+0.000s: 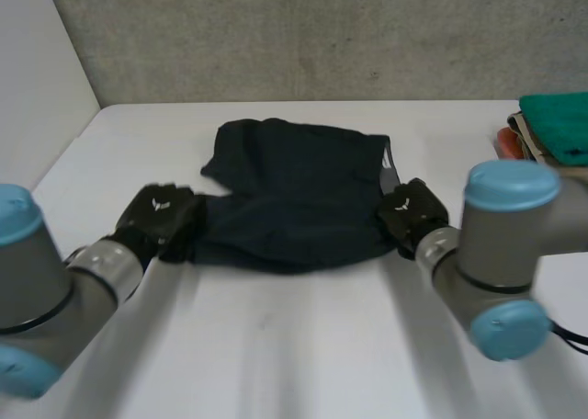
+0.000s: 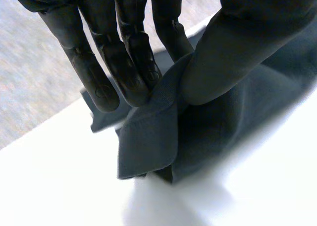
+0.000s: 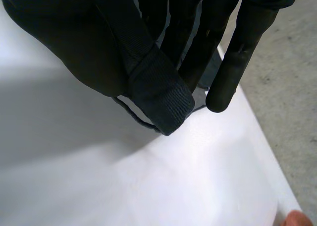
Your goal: Fold the laundry.
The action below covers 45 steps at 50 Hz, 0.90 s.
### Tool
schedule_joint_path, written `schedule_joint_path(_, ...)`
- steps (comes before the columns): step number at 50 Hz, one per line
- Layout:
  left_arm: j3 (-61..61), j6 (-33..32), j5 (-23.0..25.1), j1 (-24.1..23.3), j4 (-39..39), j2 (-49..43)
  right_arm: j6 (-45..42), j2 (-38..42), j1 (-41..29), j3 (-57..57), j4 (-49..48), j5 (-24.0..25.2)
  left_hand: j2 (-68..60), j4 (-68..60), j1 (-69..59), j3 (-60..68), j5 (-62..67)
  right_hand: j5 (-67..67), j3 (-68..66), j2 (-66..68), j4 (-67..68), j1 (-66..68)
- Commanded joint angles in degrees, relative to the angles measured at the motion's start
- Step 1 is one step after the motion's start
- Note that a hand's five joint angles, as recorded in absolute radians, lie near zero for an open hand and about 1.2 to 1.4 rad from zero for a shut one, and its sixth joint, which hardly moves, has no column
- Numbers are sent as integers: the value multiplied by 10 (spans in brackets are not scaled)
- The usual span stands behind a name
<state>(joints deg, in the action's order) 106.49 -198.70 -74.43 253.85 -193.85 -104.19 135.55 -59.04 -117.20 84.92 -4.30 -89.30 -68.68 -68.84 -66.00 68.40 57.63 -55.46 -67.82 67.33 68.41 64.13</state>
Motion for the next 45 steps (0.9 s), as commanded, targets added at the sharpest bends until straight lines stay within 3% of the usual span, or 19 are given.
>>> schedule_joint_path(1,33,-121,2,13,287,106,-74,-134,22,51,214,37,-113,-112,-140,116,124,-145,-122,127,116,159)
schedule_joint_path(4,47,-179,9,22,395,130,-124,-162,35,75,294,61,-113,-112,-140,116,124,-145,-122,127,116,159)
schedule_joint_path(10,45,-231,34,9,481,143,-176,-179,52,98,360,124,-113,-112,-140,116,124,-145,-122,127,116,159)
schedule_joint_path(17,-30,-211,13,-20,360,93,-116,-129,54,46,309,114,-113,-112,-140,116,124,-145,-122,127,116,159)
schedule_joint_path(22,-147,-180,-54,-29,205,-23,33,-39,42,-70,210,56,-113,-112,-140,116,124,-145,-122,127,116,159)
schedule_joint_path(26,-253,-172,-103,-35,123,-119,91,35,34,-148,135,12,-113,-112,-140,116,124,-145,-122,127,116,159)
schedule_joint_path(32,-407,-172,-142,-45,84,-250,88,132,29,-244,42,-15,-113,-112,-140,116,124,-145,-122,127,116,159)
schedule_joint_path(41,-607,-161,-132,-63,51,-403,69,264,9,-353,-83,-38,-113,-112,-140,116,124,-112,-88,93,82,125)
schedule_joint_path(42,-620,-160,-134,-64,43,-412,65,273,8,-361,-91,-46,-87,-85,-114,90,97,-63,-40,45,34,77)
schedule_joint_path(44,-642,-157,-141,-67,31,-426,58,288,8,-375,-109,-66,107,109,81,-105,-97,109,133,-128,-139,-96)
schedule_joint_path(45,-660,-152,-151,-70,23,-437,53,300,8,-388,-131,-90,395,397,368,-392,-385,370,394,-389,-400,-357)
